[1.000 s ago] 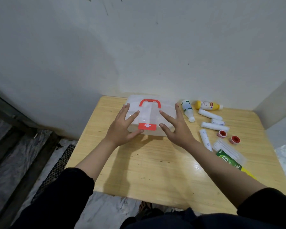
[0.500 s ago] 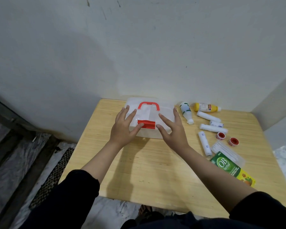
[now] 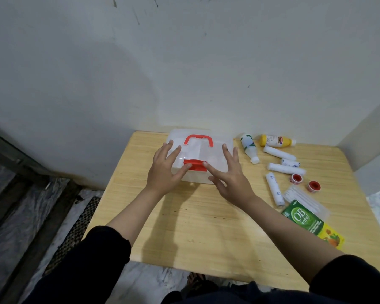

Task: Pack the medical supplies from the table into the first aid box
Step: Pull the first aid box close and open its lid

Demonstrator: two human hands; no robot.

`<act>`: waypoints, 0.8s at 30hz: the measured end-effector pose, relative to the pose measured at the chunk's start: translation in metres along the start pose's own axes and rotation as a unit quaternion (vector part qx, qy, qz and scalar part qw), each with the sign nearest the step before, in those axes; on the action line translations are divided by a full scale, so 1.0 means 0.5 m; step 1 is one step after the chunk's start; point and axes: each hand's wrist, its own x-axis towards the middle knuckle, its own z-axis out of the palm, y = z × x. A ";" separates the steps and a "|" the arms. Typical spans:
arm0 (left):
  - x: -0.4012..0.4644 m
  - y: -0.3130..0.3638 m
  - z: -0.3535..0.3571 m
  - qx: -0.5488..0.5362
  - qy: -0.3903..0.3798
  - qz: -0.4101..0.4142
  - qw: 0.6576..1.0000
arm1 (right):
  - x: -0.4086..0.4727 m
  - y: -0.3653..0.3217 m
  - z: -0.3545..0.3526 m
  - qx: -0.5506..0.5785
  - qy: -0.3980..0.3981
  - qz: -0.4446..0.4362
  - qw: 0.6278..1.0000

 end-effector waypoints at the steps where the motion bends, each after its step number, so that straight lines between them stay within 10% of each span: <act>1: -0.001 -0.003 0.001 0.000 -0.007 0.004 1.000 | 0.000 0.000 0.000 -0.001 -0.001 0.001 1.000; 24: -0.006 -0.041 0.010 -0.073 -0.021 -0.062 0.995 | 0.021 0.008 -0.006 -0.066 0.001 0.035 0.997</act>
